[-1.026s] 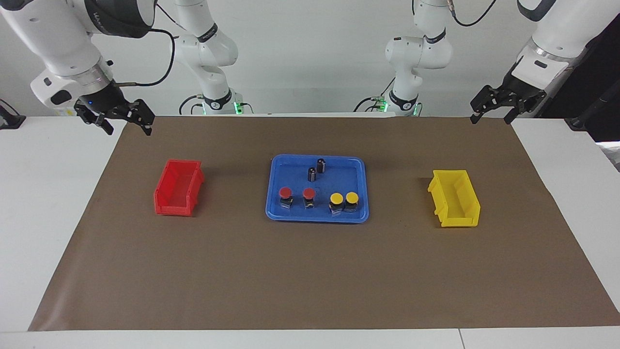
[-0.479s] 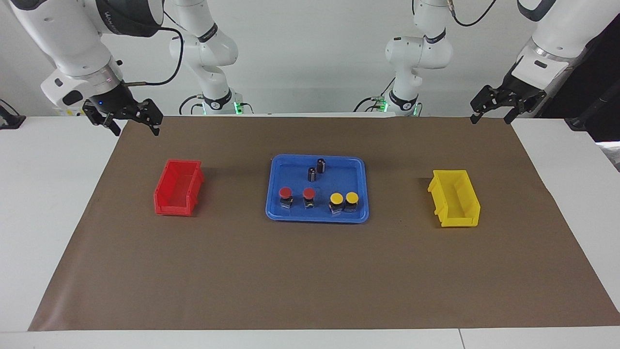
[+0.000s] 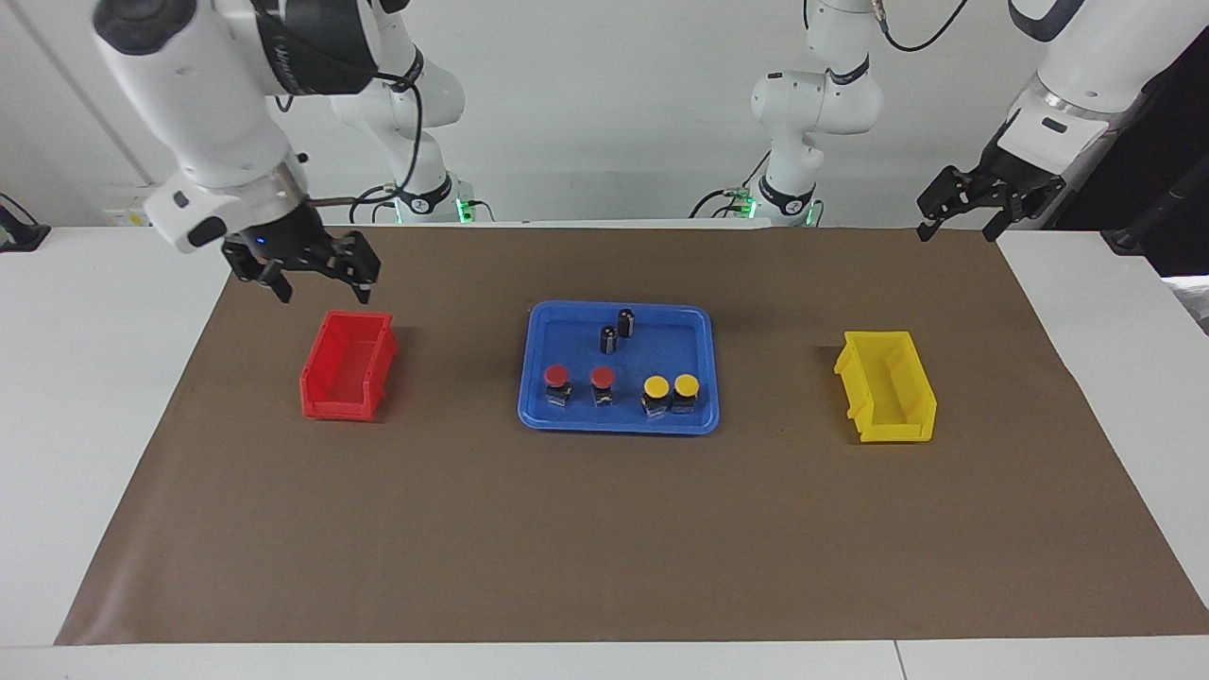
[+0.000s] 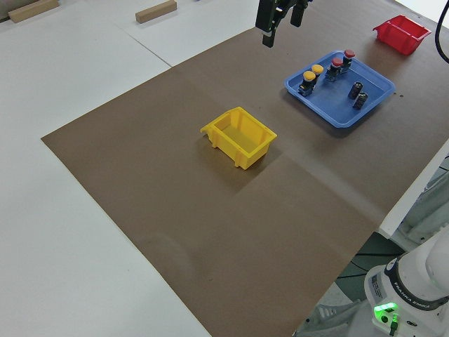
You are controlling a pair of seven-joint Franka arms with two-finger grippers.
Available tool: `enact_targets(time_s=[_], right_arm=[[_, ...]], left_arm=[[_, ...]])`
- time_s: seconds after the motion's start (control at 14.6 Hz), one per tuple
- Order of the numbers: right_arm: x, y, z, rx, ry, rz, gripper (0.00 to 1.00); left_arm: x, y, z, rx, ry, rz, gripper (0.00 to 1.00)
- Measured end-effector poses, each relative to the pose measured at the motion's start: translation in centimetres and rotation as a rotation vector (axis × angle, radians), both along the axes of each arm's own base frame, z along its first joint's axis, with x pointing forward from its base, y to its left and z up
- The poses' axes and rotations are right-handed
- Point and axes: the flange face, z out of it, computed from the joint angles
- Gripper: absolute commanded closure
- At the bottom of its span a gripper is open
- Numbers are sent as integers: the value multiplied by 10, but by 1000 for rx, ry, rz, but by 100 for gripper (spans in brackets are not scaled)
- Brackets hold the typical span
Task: Sort red and yellow buttons by color
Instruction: 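Reach the right gripper over the tray to a red button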
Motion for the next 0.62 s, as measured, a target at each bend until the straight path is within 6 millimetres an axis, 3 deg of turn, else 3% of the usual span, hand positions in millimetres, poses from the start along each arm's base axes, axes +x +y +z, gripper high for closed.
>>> enact_targets(time_s=[0.14,0.27,0.41,0.62], right_arm=[[-1,76,-53,12,-22,-22,0],[-12,122,-97,22,-36,-21,0],[-23,142,-128,25,-39,-25,0],[-34,147,-165,27,-41,-19,0]], left_arm=[[0,0,0,0,0,0,0],[0,0,0,0,0,0,0],[0,0,0,0,0,0,0],[0,0,0,0,0,0,0]])
